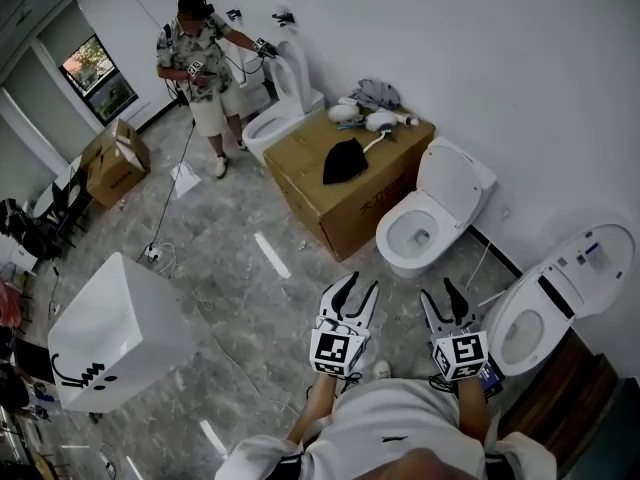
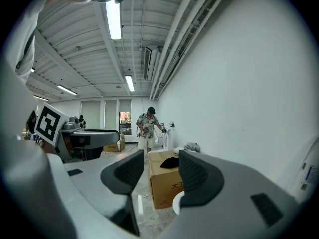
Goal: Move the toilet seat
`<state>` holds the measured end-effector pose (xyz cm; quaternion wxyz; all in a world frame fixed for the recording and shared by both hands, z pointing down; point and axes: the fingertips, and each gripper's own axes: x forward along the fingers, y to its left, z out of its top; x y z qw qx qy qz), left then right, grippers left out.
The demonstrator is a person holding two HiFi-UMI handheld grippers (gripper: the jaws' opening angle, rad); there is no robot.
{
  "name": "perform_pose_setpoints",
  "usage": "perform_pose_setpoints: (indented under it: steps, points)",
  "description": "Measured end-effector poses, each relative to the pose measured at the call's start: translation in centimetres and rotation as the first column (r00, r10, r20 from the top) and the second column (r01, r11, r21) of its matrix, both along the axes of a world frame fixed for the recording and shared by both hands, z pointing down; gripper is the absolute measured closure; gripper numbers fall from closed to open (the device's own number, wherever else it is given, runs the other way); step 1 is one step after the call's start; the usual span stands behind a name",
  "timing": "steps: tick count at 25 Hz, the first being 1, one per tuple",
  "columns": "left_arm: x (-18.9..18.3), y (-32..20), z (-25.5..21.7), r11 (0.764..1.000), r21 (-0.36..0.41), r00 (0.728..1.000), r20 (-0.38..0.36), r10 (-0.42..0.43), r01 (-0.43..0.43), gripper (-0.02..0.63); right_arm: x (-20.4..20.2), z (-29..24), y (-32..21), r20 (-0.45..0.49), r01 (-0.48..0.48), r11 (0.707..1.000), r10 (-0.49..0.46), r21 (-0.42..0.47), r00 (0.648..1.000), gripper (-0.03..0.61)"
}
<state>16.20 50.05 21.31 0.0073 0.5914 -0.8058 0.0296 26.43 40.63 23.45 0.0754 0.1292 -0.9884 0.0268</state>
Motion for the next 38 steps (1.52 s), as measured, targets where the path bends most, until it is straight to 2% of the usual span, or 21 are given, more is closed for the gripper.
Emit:
perform_pose_setpoints:
  steps: [7,17,31,38]
  points:
    - [-1.8,-1.8,0.5,1.000,-0.008,1.000,-0.003,0.028,-0.028,0.437,-1.3,0.4,-1.5,-0.019,-0.023,1.000,0.024,0.005,1.000,0.342]
    - [-6.7,-4.7,0.8,0.999,-0.023,1.000,0.003,-0.024,0.024,0.437,-6.5,0.8,-5.2,-0.018,0.006,1.000,-0.005,0.011,1.000,0.342]
    - [-14.8,-15.9,0.4,0.994,-0.057,0.995,0.015,-0.097,0.097,0.437,-15.5,0.5,-16.8,-0.018,0.088,0.996,-0.088,-0.018,0.996,0.342]
    - [-17.7,-21.0,0.1,0.990,-0.070,0.992,0.025,-0.124,0.125,0.437,-18.9,0.6,-22.1,-0.020,0.124,0.992,-0.125,-0.026,0.992,0.342]
